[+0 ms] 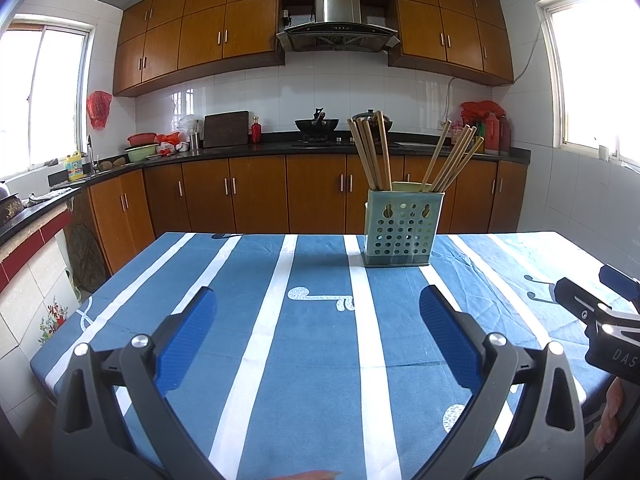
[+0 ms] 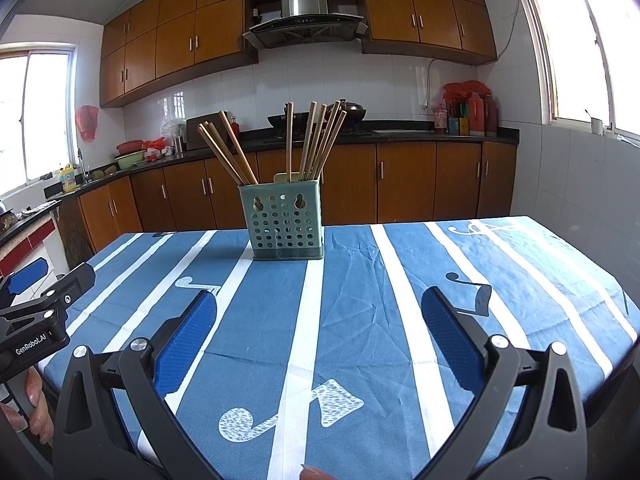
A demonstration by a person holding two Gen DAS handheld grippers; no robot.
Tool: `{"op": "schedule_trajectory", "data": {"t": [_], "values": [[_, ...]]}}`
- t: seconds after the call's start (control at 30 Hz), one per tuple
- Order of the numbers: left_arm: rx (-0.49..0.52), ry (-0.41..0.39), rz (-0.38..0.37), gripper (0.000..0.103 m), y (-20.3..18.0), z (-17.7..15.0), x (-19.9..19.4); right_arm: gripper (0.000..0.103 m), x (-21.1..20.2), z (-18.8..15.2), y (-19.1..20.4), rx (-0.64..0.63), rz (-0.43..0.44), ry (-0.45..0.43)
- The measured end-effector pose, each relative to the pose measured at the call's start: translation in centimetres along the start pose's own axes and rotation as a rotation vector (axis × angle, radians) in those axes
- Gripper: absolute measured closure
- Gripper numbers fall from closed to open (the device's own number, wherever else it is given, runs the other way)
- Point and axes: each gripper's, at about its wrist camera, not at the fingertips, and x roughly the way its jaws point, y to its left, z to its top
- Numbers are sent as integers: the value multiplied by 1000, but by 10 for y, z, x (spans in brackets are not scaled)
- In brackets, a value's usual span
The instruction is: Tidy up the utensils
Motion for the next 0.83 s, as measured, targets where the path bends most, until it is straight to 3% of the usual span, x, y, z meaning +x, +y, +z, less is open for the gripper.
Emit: {"op": "schedule_trajectory", "data": {"t": [0.83], "values": [[-9, 14, 0, 4, 0, -2, 4, 2, 0, -3, 1, 3, 0, 3]]}}
